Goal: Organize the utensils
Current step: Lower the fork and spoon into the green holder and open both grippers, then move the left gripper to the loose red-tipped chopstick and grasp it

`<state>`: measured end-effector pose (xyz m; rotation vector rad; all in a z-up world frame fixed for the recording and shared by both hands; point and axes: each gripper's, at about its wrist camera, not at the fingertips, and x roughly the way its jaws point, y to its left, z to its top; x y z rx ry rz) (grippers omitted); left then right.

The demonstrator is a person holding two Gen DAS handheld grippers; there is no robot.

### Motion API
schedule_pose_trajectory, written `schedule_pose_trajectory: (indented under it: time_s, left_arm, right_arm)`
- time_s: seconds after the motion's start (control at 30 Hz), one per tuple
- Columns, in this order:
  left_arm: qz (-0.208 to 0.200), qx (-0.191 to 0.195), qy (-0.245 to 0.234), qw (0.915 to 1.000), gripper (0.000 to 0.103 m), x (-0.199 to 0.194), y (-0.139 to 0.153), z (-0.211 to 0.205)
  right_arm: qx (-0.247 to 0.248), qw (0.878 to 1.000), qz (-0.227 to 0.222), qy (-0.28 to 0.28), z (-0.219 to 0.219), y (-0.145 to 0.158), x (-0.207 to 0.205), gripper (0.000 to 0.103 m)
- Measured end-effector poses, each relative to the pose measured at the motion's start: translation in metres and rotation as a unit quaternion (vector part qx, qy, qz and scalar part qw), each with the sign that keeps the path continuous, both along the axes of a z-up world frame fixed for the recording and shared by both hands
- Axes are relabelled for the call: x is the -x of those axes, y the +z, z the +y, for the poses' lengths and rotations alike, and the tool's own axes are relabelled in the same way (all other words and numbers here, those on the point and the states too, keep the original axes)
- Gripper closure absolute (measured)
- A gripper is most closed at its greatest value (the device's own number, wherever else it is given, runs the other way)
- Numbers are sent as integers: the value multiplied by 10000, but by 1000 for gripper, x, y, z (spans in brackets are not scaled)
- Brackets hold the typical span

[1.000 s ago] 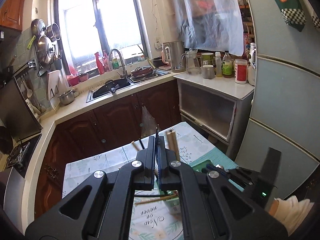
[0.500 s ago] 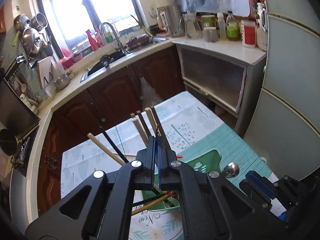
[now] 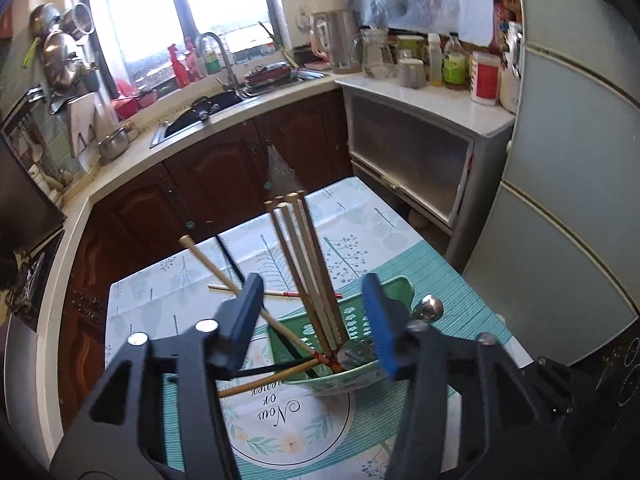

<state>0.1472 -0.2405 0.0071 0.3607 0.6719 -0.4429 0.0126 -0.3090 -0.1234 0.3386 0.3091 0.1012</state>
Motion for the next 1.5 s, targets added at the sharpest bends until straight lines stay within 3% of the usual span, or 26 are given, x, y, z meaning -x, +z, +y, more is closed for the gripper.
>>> schedule_pose_trajectory:
  time_s: [0.3, 0.73, 0.8, 0.87, 1.0, 1.27, 1.37, 1.5]
  left_arm:
    - [126, 519, 330, 9980, 53, 43, 21, 80]
    - [492, 842, 1191, 9881, 52, 77, 10, 221]
    - [569, 845, 1290, 9864, 52, 76, 9, 238]
    - [637, 808, 1347, 9855, 52, 73, 12, 253]
    - [759, 674, 1309, 9862, 51, 59, 25, 275]
    - [1309, 628, 1030, 9840, 49, -6, 54, 271]
    - [1615, 719, 1063, 9785, 49, -39, 44, 262]
    - [2088, 738, 1117, 9687, 49, -94, 9, 238]
  right_arm:
    - [-96, 9989, 407, 203, 8, 8, 4, 94]
    - [99, 9927, 1114, 452, 29, 38, 8, 94]
    - [132, 9920, 1157, 489, 31, 45, 8, 89]
    - [220, 9914, 1207, 465, 35, 53, 8, 74]
    - [350, 9897, 1274, 547, 47, 73, 4, 72]
    - [265, 9724, 2175, 804, 55, 115, -35, 72]
    - [308, 9670, 2412, 765, 46, 127, -53, 72]
    - [224, 9634, 2578, 705, 31, 129, -71, 72]
